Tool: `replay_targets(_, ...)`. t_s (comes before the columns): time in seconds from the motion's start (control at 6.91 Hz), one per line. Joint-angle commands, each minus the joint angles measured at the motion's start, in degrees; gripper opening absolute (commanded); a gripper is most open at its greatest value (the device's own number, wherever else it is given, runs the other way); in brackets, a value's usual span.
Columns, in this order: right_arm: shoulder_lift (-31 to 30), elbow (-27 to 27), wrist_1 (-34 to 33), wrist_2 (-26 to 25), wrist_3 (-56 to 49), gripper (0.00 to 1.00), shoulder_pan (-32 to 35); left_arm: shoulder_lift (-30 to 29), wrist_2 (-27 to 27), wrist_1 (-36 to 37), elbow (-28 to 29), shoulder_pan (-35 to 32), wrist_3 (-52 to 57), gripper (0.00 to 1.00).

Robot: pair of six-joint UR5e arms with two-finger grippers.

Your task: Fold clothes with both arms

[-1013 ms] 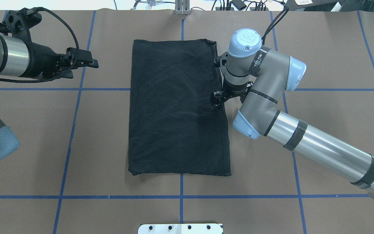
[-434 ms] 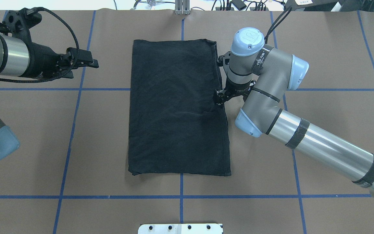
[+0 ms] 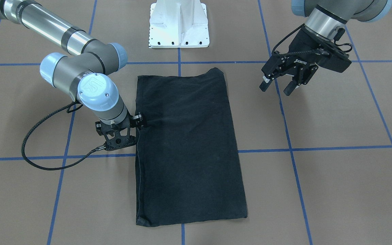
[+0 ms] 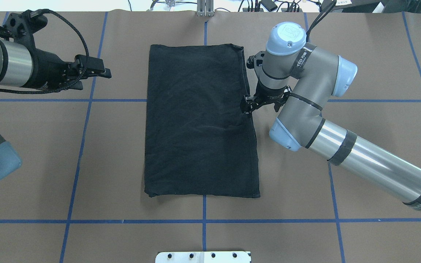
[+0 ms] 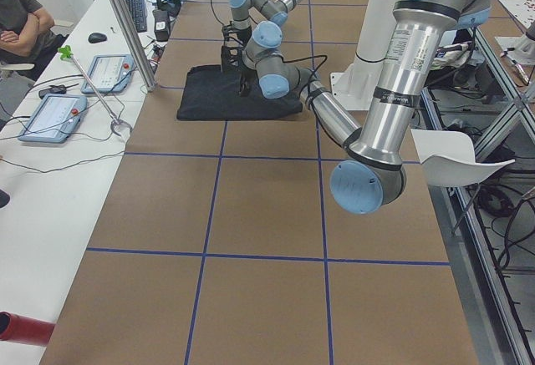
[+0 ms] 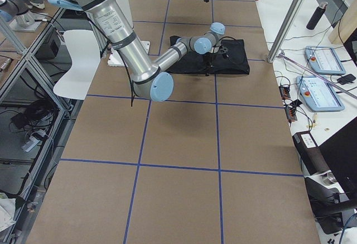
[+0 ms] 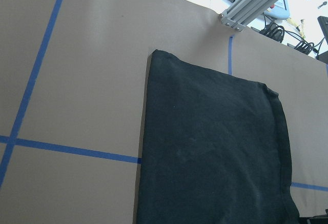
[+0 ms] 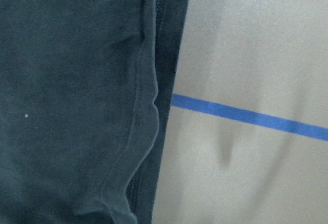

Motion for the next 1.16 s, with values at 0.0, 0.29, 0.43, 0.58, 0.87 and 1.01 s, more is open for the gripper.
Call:
replay_targets(0.0, -1.84, 7.67, -0.06, 5.97, 7.14, 0.99, 1.00, 0.63, -1.09, -0.24, -0.54, 0.03, -0.42, 1.00)
replay_targets(0.29, -1.75, 13.91, 0.46, 7.84, 16.98, 0.99, 0.91, 0.64, -6.18, -0.77, -0.81, 0.46, -4.52, 1.00)
replay_targets(0.43, -1.75, 16.03, 0.73, 7.76, 22.17, 0.99, 0.65, 0.55, -6.28, -2.94, -0.72, 1.77, -9.25, 1.00)
replay_targets(0.58, -2.01, 17.96, 1.78, 7.58, 25.79, 0.99, 0.65, 0.64, -6.20, -6.88, -0.11, 4.74, -14.52, 1.00)
replay_targets(0.87, -3.41, 18.86, 9.12, 3.75, 36.07, 0.99, -2.75, 0.90, -5.50, -8.33, 0.59, 8.44, -18.86, 1.00)
replay_targets(1.01, -3.85, 18.78, 11.26, 0.32, 37.33, 0.99, -4.78, 0.90, -3.58, -8.85, 1.73, 10.38, -19.31, 1.00)
